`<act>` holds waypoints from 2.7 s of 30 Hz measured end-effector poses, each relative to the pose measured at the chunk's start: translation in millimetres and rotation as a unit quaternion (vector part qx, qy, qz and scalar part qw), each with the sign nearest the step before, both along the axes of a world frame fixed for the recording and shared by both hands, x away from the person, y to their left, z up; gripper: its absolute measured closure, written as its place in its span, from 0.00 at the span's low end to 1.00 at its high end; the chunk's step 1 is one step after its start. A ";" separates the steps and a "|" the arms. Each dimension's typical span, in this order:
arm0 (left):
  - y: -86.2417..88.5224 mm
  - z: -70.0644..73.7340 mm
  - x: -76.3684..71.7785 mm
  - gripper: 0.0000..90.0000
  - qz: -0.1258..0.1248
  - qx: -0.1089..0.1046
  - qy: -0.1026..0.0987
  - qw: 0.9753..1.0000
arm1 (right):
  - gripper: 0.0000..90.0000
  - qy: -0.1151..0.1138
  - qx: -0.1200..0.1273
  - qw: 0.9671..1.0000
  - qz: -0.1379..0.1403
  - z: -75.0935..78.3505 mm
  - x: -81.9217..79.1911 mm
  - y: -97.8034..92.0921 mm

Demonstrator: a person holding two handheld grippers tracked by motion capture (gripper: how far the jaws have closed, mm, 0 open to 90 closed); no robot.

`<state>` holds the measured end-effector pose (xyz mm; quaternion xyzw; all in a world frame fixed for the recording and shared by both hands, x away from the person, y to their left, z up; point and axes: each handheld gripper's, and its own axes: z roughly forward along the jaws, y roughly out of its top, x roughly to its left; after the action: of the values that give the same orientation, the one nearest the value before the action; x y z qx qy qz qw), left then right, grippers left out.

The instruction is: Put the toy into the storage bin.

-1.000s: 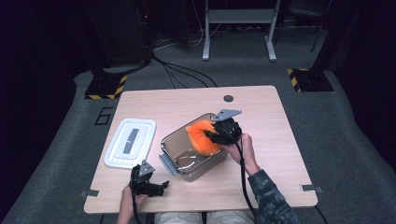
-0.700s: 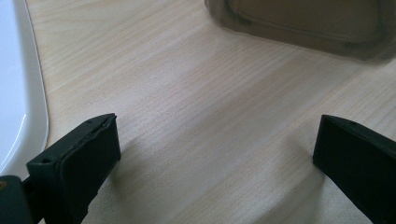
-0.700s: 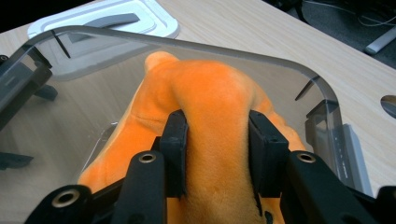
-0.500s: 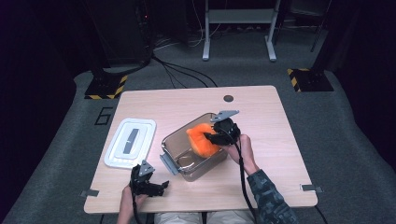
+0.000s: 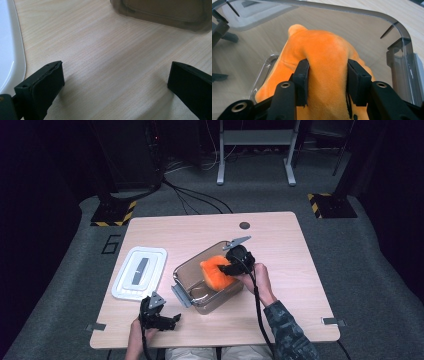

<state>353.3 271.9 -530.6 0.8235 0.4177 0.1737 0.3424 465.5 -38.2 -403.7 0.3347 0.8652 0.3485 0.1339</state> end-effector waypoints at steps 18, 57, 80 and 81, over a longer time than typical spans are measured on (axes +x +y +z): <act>-0.1 -0.1 -0.1 0.01 0.000 -0.001 0.000 1.000 | 0.54 0.046 -0.046 0.998 0.002 0.0 9.7 8.5; 0.2 0.1 0.1 0.01 -0.001 0.002 -0.001 1.000 | 0.54 0.046 -0.039 0.998 0.003 8.6 -2.5 1.4; 0.1 0.0 0.1 0.01 0.000 0.001 -0.001 1.000 | 0.83 -0.002 -0.055 0.998 -0.008 8.6 -5.5 -0.9; 0.1 0.0 0.1 0.01 0.000 0.001 -0.001 1.000 | 0.83 -0.001 -0.050 0.999 -0.006 8.1 -4.4 -2.2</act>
<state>353.3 272.0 -530.5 0.8238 0.4168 0.1747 0.3423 461.1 -40.4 -395.7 0.3326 0.8794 0.3039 0.1539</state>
